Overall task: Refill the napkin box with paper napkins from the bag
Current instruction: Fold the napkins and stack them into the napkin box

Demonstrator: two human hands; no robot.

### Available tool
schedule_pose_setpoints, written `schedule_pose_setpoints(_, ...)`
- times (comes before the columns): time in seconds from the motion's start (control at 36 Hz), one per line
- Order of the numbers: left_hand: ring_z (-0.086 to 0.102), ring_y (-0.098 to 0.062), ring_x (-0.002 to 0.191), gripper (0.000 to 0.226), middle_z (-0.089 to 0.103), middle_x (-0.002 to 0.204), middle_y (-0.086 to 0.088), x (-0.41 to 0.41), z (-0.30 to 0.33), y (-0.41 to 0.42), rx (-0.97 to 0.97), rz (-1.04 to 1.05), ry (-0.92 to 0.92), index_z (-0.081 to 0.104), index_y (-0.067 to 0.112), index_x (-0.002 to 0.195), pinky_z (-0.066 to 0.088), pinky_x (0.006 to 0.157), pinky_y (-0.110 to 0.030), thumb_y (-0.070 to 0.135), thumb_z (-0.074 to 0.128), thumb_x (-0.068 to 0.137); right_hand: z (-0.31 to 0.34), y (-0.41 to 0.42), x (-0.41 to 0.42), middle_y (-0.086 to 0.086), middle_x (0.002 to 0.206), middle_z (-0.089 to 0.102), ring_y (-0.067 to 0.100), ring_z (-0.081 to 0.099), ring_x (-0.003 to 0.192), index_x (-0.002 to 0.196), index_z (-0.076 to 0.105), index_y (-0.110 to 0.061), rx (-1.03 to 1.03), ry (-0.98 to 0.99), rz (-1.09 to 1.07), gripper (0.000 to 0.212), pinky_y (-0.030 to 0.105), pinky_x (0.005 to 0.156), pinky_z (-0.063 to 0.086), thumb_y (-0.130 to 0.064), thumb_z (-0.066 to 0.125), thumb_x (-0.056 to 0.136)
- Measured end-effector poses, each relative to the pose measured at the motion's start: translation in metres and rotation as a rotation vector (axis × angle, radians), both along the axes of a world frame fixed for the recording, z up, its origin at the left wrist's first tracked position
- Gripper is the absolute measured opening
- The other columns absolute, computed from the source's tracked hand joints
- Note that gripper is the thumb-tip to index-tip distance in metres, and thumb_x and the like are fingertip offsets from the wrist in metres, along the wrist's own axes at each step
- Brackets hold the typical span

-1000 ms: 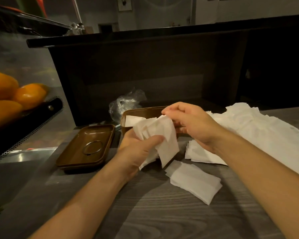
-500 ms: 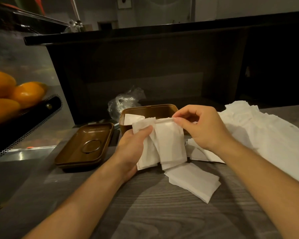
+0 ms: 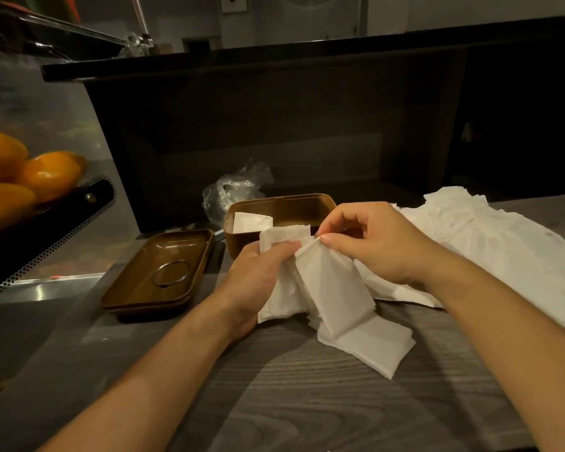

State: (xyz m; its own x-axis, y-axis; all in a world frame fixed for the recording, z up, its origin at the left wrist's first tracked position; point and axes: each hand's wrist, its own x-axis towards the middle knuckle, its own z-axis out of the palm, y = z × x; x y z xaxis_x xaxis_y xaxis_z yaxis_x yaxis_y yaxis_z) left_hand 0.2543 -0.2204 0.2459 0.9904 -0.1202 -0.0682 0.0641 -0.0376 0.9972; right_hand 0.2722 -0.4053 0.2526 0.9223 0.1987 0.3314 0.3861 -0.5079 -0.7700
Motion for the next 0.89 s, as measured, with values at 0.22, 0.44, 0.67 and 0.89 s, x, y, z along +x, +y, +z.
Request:
schedule_pose_setpoints(0.22, 0.069, -0.025, 0.101, 0.017, 0.071, 0.11, -0.003, 0.001, -0.002, 0.003, -0.07, -0.005, 0.03, 0.058, 0.027, 0.114, 0.057, 0.087, -0.047, 0.027, 0.059, 0.097, 0.002, 0.002, -0.001, -0.016, 0.094, 0.068, 0.005, 0.066, 0.088, 0.094, 0.068, -0.034, 0.063, -0.01, -0.049, 0.009, 0.013, 0.07, 0.053, -0.025, 0.069, 0.095)
schedule_pose_setpoints(0.44, 0.068, -0.028, 0.107, 0.034, 0.07, 0.118, -0.004, 0.003, -0.004, 0.002, -0.129, -0.036, 0.034, 0.054, 0.027, 0.13, 0.054, 0.096, -0.053, 0.035, 0.058, 0.097, 0.004, 0.002, -0.004, -0.016, 0.097, 0.068, 0.006, 0.067, 0.091, 0.101, 0.069, -0.033, 0.13, 0.01, -0.028, 0.019, 0.015, 0.074, 0.056, -0.018, 0.074, 0.091)
schedule_pose_setpoints(0.67, 0.072, -0.026, 0.098, 0.03, 0.072, 0.108, -0.002, 0.004, -0.002, 0.006, -0.206, -0.056, 0.039, 0.06, 0.037, 0.103, 0.061, 0.082, -0.045, 0.059, 0.04, 0.098, 0.021, -0.004, -0.018, -0.01, 0.094, 0.075, 0.01, 0.072, 0.095, 0.095, 0.077, -0.024, 0.248, 0.243, 0.289, 0.011, 0.025, 0.076, 0.061, -0.017, 0.073, 0.088)
schedule_pose_setpoints(0.89, 0.074, -0.023, 0.093, 0.052, 0.076, 0.105, -0.005, 0.005, -0.005, 0.005, -0.327, -0.253, 0.059, 0.067, 0.027, 0.115, 0.06, 0.078, -0.039, 0.058, 0.027, 0.103, 0.006, 0.031, -0.006, -0.015, 0.093, 0.074, 0.008, 0.07, 0.092, 0.093, 0.076, -0.031, 0.353, 0.016, -0.023, 0.01, 0.029, 0.077, 0.063, -0.022, 0.076, 0.088)
